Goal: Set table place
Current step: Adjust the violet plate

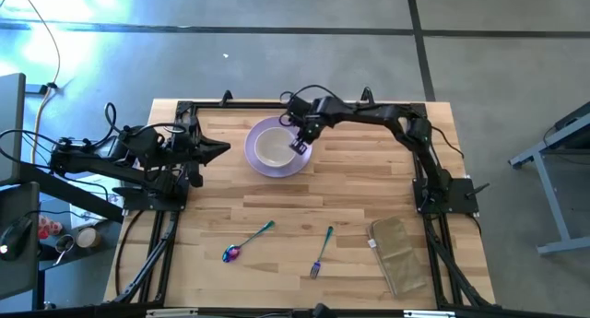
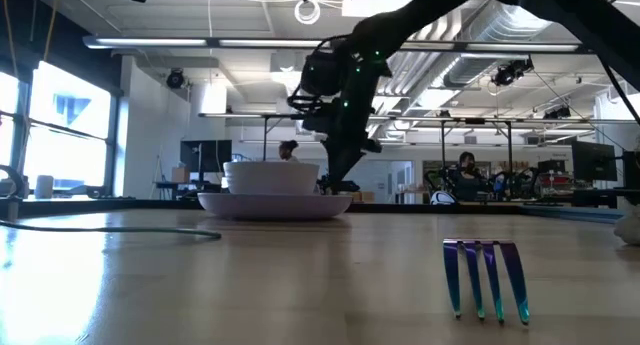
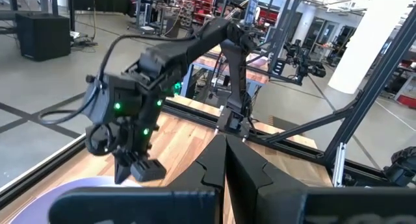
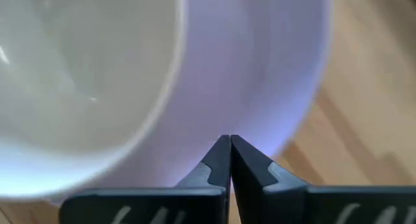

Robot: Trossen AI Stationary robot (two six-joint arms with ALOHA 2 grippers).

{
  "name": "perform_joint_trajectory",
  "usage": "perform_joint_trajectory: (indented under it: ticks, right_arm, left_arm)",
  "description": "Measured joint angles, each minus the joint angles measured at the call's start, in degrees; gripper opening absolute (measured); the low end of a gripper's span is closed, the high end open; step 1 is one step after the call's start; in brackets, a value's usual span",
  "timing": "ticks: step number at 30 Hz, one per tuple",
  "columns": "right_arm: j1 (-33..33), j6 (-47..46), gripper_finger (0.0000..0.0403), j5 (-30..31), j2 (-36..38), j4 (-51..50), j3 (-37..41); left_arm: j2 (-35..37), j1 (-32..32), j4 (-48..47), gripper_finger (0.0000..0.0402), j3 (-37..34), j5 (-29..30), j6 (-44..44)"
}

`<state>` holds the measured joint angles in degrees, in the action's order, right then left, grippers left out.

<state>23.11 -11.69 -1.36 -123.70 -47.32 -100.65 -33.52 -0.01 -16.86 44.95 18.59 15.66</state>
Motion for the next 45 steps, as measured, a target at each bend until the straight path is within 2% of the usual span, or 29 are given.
perform_joint_trajectory:
  ticks: [6, 14, 45]
  right_arm:
    - [0.11, -1.34, 0.0, -0.8, 0.0, 4.3, 4.12]
    - [0.64, -1.95, 0.0, 0.94, 0.02, 4.19, 5.94]
    - [2.78, 0.42, 0.0, 9.85, 1.78, -12.06, 5.91]
  left_arm:
    - [0.0, 0.0, 0.0, 0.0001, 0.0, 0.0, 0.07]
    - [0.0, 0.0, 0.02, 0.0001, 0.0, 0.02, 0.07]
    - [0.0, 0.0, -0.03, 0.0001, 0.0, 0.07, 0.09]
